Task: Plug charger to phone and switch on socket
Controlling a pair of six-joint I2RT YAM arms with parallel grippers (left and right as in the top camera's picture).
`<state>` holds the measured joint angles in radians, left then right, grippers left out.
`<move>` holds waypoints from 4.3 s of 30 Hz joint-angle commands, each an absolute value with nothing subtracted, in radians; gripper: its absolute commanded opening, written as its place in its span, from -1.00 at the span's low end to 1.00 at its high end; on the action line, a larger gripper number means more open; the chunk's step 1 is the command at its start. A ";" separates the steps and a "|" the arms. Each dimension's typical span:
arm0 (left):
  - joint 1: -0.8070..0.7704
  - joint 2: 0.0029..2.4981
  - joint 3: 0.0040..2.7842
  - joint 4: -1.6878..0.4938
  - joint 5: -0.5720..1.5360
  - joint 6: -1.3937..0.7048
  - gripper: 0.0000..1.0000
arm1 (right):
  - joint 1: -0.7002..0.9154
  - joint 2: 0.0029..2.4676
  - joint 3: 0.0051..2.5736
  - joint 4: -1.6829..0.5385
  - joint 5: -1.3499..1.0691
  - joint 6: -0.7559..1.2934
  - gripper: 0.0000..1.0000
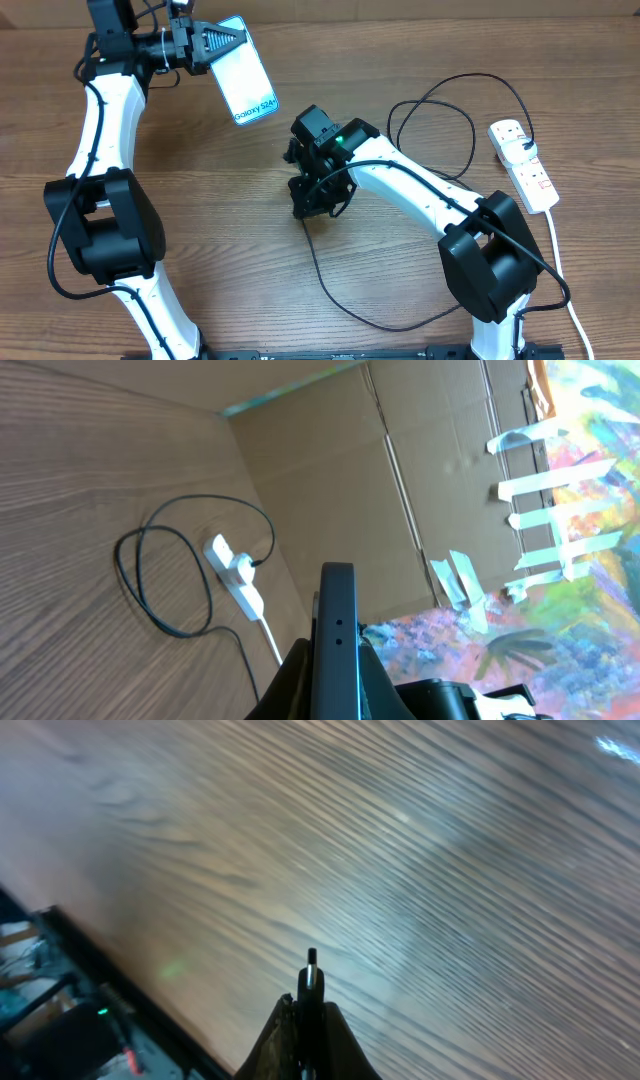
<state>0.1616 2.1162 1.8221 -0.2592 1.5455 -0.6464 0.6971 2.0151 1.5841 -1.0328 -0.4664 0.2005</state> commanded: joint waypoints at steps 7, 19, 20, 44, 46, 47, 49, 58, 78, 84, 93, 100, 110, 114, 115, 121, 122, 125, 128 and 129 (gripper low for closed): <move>0.184 2.106 1.835 -0.257 1.580 -0.628 -0.91 | 0.670 1.991 1.618 -1.024 -0.547 0.155 -0.93; 0.187 2.106 1.835 -0.257 1.580 -0.628 -0.92 | 0.500 1.991 1.618 -0.900 -0.884 0.137 -0.93; 0.189 2.106 1.835 -0.257 1.580 -0.628 -0.92 | 0.480 1.991 1.618 -0.880 -0.978 0.088 -0.93; 0.134 2.106 1.835 -0.257 1.571 -0.655 -0.92 | 0.455 1.991 1.618 -0.586 -1.295 -0.142 -0.92; 0.122 2.106 1.835 -0.258 1.571 -0.655 -0.91 | 0.455 1.991 1.618 -0.531 -1.292 -0.081 -0.92; 0.117 2.106 1.835 -0.257 1.571 -0.658 -0.92 | 0.455 1.991 1.618 -0.500 -1.285 -0.041 -0.92; 0.109 2.106 1.835 -0.258 1.572 -0.659 -0.91 | 0.455 1.991 1.618 -0.452 -1.281 0.014 -0.92; 0.099 2.106 1.835 -0.257 1.572 -0.659 -0.92 | 0.455 1.991 1.618 -0.383 -1.281 0.083 -0.92; 0.135 2.106 1.835 -0.234 1.580 -0.695 -0.92 | 0.455 1.992 1.618 -0.394 -1.277 0.086 -0.92; 0.130 2.106 1.835 -0.235 1.580 -0.696 -0.92 | 0.455 1.992 1.618 -0.386 -1.277 0.086 -0.92; 0.112 2.106 1.835 -0.235 1.580 -0.696 -0.92 | 0.455 1.992 1.618 -0.368 -1.277 0.109 -0.92; 0.110 2.106 1.835 -0.235 1.580 -0.696 -0.92 | 0.455 1.992 1.618 -0.368 -1.276 0.109 -0.92; 0.110 2.106 1.835 -0.228 1.580 -0.696 -0.92 | 0.455 1.992 1.618 -0.367 -1.232 0.157 -0.92; 0.110 2.106 1.835 -0.227 1.580 -0.695 -0.92 | 0.455 1.992 1.618 -0.367 -1.233 0.156 -0.92; 0.110 2.106 1.835 -0.226 1.580 -0.695 -0.92 | 0.455 1.992 1.618 -0.366 -1.233 0.154 -0.92; 0.110 2.106 1.835 -0.203 1.580 -0.695 -0.92 | 0.455 1.992 1.618 -0.364 -1.236 0.149 -0.92; 0.110 2.106 1.835 -0.203 1.580 -0.695 -0.92 | 0.455 1.992 1.618 -0.363 -1.236 0.149 -0.92; 0.110 2.106 1.835 -0.204 1.580 -0.695 -0.92 | 0.455 1.992 1.618 -0.360 -1.236 0.149 -0.92; 0.110 2.106 1.835 -0.205 1.580 -0.696 -0.92 | 0.455 1.992 1.618 -0.352 -1.236 0.150 -0.92; 0.110 2.106 1.835 -0.205 1.580 -0.696 -0.92 | 0.455 1.992 1.618 -0.350 -1.236 0.150 -0.92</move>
<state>0.1116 2.1162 1.8221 -0.2096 1.5455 -0.6807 0.4534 2.0151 1.5967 -0.3626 -1.2377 0.1539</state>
